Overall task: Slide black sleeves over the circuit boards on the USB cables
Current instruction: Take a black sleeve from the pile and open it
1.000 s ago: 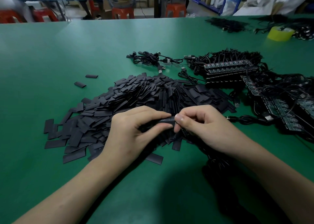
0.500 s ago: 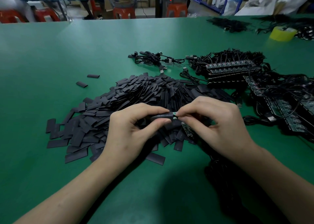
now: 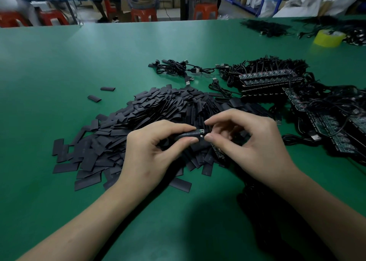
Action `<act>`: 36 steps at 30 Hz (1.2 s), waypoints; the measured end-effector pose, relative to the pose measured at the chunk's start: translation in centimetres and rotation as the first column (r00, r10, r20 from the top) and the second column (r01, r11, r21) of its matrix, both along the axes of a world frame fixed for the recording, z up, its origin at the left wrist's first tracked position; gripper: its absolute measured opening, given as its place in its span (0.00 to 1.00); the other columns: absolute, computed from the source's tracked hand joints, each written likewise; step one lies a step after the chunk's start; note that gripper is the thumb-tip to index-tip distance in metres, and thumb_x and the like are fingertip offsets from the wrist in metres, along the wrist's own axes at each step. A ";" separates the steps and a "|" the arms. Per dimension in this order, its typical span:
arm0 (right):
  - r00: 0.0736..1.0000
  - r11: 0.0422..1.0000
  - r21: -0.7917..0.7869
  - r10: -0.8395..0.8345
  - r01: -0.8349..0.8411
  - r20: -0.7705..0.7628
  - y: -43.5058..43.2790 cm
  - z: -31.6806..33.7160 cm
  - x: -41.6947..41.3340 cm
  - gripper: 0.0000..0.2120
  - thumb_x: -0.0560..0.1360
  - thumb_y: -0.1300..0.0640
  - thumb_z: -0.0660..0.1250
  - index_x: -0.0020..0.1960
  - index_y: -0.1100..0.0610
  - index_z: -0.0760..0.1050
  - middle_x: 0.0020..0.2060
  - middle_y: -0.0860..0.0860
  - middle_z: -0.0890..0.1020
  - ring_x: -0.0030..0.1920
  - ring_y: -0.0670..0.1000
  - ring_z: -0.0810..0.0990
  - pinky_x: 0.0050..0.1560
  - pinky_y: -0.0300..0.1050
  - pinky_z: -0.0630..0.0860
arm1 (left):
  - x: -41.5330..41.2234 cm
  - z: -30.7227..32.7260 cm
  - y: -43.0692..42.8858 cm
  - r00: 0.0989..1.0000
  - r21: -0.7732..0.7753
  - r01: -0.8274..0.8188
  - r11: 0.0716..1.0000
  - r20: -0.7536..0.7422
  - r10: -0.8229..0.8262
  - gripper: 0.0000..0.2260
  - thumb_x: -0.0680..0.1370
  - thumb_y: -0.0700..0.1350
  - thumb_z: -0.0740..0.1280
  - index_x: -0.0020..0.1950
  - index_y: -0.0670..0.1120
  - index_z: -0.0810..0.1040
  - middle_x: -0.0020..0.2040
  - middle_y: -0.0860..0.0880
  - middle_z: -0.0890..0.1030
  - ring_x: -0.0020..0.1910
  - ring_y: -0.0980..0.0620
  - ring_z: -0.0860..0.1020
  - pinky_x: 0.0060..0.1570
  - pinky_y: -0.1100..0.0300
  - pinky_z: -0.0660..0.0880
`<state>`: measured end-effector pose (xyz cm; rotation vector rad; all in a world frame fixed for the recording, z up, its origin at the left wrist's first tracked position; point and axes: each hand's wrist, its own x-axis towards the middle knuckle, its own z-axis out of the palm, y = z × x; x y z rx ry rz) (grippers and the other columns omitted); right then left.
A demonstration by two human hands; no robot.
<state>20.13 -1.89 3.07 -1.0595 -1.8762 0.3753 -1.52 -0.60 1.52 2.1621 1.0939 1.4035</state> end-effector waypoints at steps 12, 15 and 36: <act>0.993 0.990 -0.135 -0.060 0.046 -0.100 -0.7 -0.3 -1.1 0.05 0.74 0.60 0.77 0.49 0.52 0.87 0.38 0.42 0.86 0.39 0.45 0.84 0.41 0.35 0.78 | 0.2 -0.2 -0.2 1.000 0.049 0.000 0.999 -0.024 0.001 0.08 0.75 0.43 0.77 0.54 0.44 0.87 0.49 0.54 0.86 0.49 0.58 0.84 0.52 0.65 0.76; 0.984 0.965 -0.259 -0.002 -0.045 -0.180 -0.7 -0.1 -0.8 0.06 0.77 0.61 0.74 0.50 0.51 0.86 0.38 0.44 0.87 0.38 0.45 0.84 0.42 0.39 0.80 | 0.0 -0.1 -0.1 1.000 0.071 -0.007 0.997 -0.023 0.009 0.08 0.75 0.43 0.76 0.53 0.45 0.87 0.49 0.55 0.86 0.49 0.59 0.83 0.51 0.66 0.75; 0.811 0.665 -0.564 0.111 -0.490 -0.574 0.1 0.3 -0.5 0.07 0.74 0.56 0.72 0.49 0.53 0.87 0.43 0.58 0.88 0.40 0.52 0.87 0.40 0.39 0.81 | -0.2 -0.2 0.1 0.997 0.196 0.061 0.979 -0.051 -0.052 0.07 0.75 0.40 0.76 0.53 0.43 0.87 0.50 0.50 0.85 0.49 0.56 0.83 0.53 0.64 0.77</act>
